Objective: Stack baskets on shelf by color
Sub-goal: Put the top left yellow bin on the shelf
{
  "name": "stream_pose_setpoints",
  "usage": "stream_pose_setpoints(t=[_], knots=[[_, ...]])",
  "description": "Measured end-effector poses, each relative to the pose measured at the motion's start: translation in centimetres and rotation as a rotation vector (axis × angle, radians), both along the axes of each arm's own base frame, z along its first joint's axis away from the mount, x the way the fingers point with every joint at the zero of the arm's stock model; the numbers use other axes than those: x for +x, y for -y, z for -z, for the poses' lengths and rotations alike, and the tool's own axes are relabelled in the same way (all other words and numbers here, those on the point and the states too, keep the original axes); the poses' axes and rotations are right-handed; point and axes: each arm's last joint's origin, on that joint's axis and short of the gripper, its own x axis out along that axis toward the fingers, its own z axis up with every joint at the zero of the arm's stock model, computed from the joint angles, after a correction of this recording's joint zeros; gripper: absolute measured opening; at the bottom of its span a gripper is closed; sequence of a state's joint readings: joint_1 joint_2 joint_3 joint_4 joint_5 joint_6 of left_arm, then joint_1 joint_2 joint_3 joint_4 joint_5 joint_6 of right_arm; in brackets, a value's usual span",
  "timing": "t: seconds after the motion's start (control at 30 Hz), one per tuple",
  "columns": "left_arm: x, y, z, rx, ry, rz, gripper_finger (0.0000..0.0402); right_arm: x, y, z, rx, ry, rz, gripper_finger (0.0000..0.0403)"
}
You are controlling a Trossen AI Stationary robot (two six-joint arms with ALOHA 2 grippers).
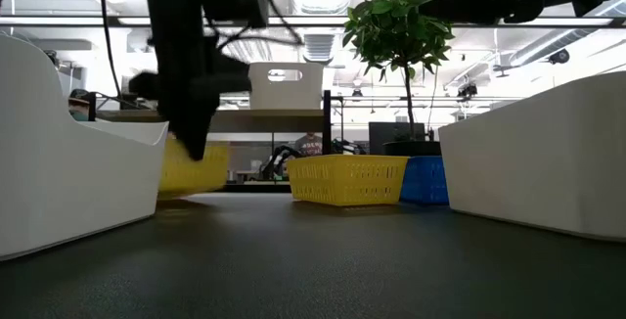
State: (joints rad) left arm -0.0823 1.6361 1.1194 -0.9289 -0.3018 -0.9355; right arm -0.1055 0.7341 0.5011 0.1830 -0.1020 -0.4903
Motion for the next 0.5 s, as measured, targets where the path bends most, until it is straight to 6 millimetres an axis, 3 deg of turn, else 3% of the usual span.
stream_pose_setpoints(t=[0.17, 0.37, 0.5], knots=[[1.1, 1.8, -4.1, 0.006, -0.014, 0.277, 0.0001, 0.0, 0.0, 0.2, 0.010, -0.017, 0.001, 0.0009], [2.9, 4.7, -11.0, -0.113, 0.181, 0.703, 0.0001, 0.0, 0.0, 0.2, 0.012, -0.026, 0.003, 0.0009], [1.5, 5.6, -14.8, -0.069, 0.118, 0.844, 0.0000, -0.1, 0.0, 0.3, 0.012, -0.033, 0.004, 0.0009]])
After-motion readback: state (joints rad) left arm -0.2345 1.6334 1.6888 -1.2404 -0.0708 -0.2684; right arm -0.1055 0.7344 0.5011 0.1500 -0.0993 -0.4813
